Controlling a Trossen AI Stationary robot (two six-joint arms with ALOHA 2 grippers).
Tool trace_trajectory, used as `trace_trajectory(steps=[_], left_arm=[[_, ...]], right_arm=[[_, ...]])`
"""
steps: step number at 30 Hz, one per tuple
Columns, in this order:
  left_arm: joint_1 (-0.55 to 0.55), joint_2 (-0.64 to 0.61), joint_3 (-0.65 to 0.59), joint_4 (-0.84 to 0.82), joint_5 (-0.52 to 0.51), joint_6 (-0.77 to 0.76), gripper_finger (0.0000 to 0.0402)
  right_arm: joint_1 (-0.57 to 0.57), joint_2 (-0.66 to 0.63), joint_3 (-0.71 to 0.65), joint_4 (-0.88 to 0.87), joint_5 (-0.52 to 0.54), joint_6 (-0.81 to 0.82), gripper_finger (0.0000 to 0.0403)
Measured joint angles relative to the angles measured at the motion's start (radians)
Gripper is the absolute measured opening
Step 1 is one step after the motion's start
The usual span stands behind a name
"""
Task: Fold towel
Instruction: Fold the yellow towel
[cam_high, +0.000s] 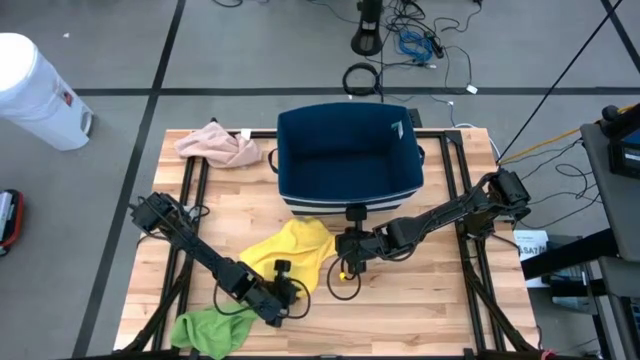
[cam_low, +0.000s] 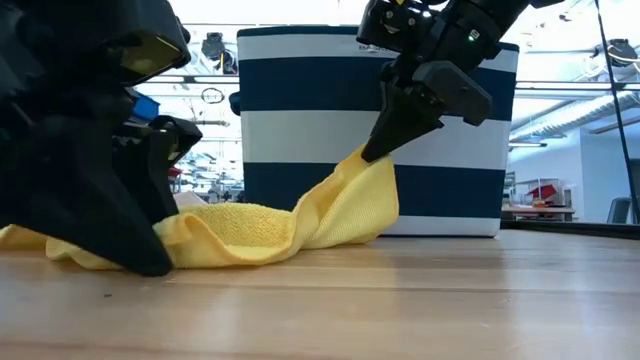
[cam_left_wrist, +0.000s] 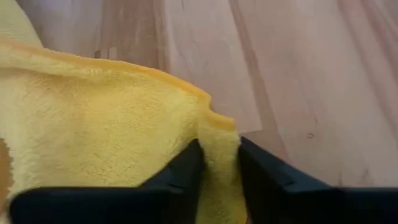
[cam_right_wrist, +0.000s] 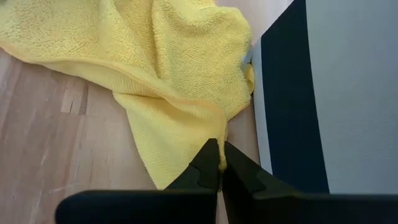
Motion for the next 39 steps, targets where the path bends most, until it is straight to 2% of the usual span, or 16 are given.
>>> trace_trajectory(steps=[2, 4, 9, 15, 19, 23, 29, 32, 35, 39], left_arm=[[0.001, 0.0, 0.0, -0.004, -0.007, 0.022, 0.0034], [-0.002, -0.004, -0.001, -0.007, -0.011, 0.033, 0.0011], [-0.003, -0.061, -0.006, -0.023, -0.005, 0.068, 0.0006], [-0.04, -0.243, -0.004, -0.014, -0.03, 0.155, 0.0004], [-0.08, -0.411, -0.004, -0.005, -0.046, 0.243, 0.0004], [-0.124, -0.549, -0.003, 0.048, -0.05, 0.36, 0.0003], [-0.154, -0.642, -0.002, 0.136, -0.017, 0.5, 0.0003], [-0.138, -0.641, -0.002, 0.123, -0.011, 0.515, 0.0003], [-0.081, -0.608, -0.001, 0.028, -0.056, 0.435, 0.0003], [0.008, -0.53, -0.003, -0.073, -0.097, 0.332, 0.0003]], right_arm=[[0.0, 0.0, 0.0, 0.0, -0.001, 0.0, 0.0], [0.0, 0.0, 0.0, -0.001, -0.02, 0.0, 0.0], [0.007, 0.0, 0.0, -0.003, -0.094, -0.003, 0.0], [0.038, -0.033, -0.001, -0.029, -0.205, -0.013, 0.0], [0.077, -0.124, -0.001, -0.037, -0.284, -0.041, 0.0], [0.146, -0.27, -0.002, -0.02, -0.368, -0.118, 0.0], [0.238, -0.471, -0.001, 0.071, -0.512, -0.225, 0.0], [0.256, -0.521, 0.0, 0.087, -0.503, -0.247, 0.0], [0.251, -0.518, 0.0, 0.025, -0.399, -0.231, 0.0], [0.203, -0.447, 0.0, -0.137, -0.252, -0.168, 0.0]])
